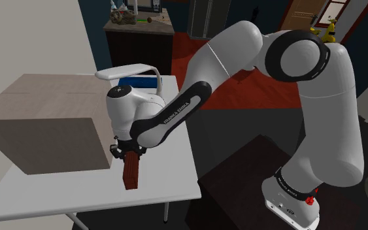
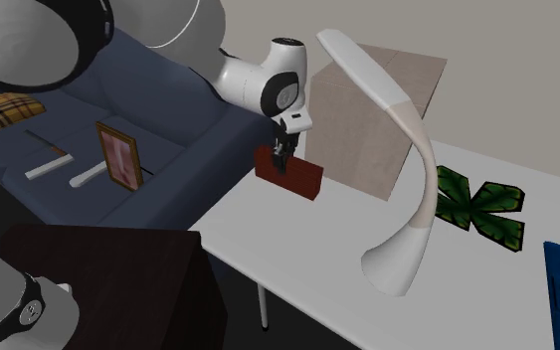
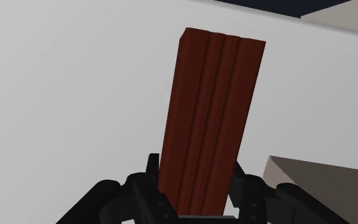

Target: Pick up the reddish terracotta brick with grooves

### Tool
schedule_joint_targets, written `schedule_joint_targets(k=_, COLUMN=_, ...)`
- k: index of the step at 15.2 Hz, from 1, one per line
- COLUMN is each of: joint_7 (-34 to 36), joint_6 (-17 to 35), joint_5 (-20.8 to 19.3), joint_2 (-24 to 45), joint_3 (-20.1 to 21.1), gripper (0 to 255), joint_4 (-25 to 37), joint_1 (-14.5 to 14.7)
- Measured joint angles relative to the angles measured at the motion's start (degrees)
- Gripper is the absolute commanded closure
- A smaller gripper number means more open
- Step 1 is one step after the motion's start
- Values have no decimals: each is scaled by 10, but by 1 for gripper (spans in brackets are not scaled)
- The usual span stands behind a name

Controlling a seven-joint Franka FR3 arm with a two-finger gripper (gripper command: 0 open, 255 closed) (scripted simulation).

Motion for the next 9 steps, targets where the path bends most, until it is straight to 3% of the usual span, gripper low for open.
schedule_joint_targets(k=9, joint_7=-16, joint_6=-47, joint_5=27, joint_2=-45, joint_3=21, gripper=255, joint_4=4, joint_1=-14)
